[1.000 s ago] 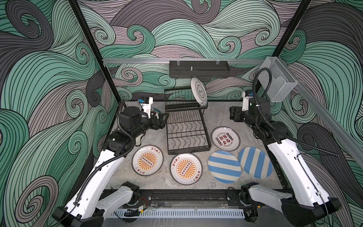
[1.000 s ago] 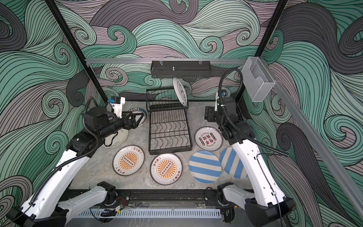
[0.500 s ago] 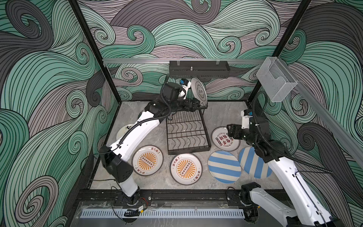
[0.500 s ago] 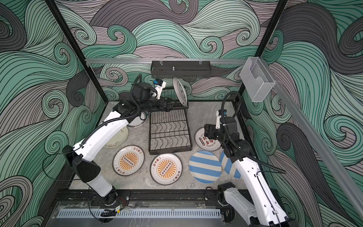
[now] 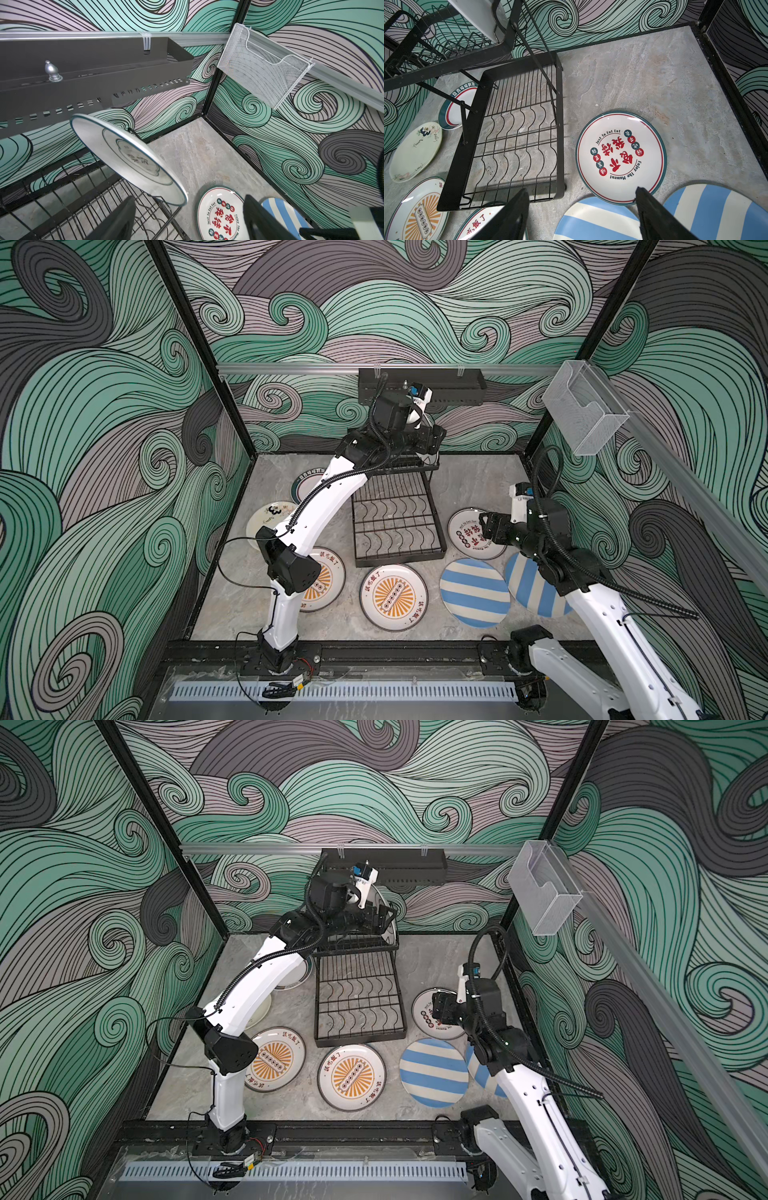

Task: Load plates into a dish rack
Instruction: Pick up the plate from the dish rack.

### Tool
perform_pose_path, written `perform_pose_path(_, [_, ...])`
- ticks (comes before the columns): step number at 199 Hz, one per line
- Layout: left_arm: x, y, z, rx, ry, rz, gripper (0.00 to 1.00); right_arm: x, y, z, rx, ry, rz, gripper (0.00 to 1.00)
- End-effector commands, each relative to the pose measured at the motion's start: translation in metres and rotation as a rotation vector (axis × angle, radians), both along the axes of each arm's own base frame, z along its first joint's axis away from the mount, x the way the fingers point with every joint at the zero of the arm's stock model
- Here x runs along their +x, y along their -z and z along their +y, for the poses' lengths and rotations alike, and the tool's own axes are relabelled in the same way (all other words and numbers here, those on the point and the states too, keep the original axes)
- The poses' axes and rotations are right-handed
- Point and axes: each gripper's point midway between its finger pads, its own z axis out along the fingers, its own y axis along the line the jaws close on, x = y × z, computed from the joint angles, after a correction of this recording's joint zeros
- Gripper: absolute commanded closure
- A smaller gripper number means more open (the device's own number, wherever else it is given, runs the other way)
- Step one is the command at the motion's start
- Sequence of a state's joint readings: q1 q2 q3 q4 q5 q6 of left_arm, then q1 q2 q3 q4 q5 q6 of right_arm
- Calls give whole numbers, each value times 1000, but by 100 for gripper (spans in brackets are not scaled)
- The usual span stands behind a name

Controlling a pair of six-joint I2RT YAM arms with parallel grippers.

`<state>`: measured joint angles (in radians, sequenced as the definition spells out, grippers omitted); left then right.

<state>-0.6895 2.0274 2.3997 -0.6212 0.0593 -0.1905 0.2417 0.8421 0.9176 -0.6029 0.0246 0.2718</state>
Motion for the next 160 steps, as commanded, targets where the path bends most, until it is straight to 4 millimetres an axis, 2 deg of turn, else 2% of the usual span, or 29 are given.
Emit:
perform_pose_path(1, [6,25,-6,53,-6,44,23,-1,1,-5,0,28,-11,20])
perform_pose_path(29, [15,39,-11,78,-12,58,29,-2,2,-7,-10,34,-8,20])
perform_pose_path(72, [19,44,-16,74,-6,59,41,-2,4,-7,-6,34,-4,20])
perform_pose_path(99, [22,49,-12,101,-22,57,47,-2,5,-5,0,30,-3,20])
perform_pose_path(137, [24,49,-9,107,-30,57,63,0,6,-3,13,26,-3,20])
perform_pose_path(160, [25,51,-5,108,-33,68,69,2,8,0,25,18,3,20])
